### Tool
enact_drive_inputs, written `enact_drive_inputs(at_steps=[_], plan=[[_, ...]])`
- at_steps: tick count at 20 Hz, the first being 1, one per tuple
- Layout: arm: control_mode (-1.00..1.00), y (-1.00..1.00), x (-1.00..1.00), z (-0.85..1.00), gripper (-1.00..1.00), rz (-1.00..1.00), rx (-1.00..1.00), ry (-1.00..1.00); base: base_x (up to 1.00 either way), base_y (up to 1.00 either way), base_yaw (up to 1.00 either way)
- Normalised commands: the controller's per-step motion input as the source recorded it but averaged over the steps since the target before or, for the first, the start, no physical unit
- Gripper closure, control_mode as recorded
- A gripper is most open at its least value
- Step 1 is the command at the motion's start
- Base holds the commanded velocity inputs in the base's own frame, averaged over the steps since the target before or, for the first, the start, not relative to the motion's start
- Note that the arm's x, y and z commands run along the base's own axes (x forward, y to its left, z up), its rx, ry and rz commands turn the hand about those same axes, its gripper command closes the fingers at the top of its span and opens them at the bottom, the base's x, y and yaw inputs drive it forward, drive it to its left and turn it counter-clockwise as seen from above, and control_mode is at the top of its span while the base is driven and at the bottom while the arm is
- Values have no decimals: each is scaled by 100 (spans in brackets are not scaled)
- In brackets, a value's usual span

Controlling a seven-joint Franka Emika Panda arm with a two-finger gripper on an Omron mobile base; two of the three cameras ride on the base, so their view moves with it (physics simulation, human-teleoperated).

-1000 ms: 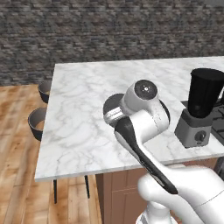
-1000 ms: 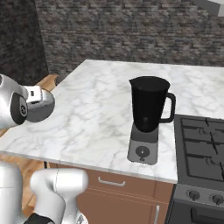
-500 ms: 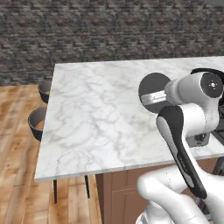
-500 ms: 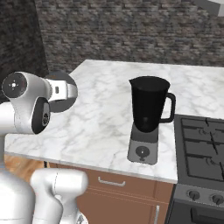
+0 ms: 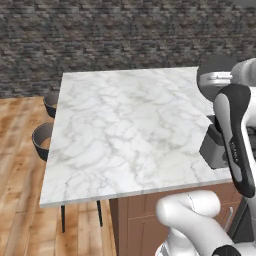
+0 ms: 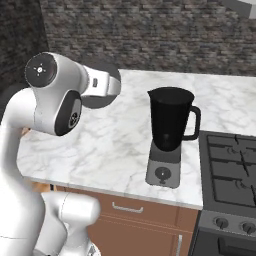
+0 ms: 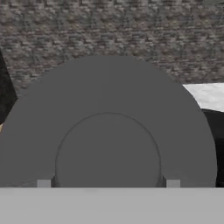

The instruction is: Close the lid blender by securely placing the lid on top.

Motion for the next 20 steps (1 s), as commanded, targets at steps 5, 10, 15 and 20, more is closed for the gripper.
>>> enact_drive_inputs(at_steps=[5,10,15,20], plan=[[-100,-78,-7,8,100,-25,3,0,0,0,0],[-100,-64,1,-8,100,-25,0,0,0,0,0],[-100,-46,16,2,100,-14,0,-1,0,0,0],[-100,-17,21,18,100,-3,5,0,0,0,0]])
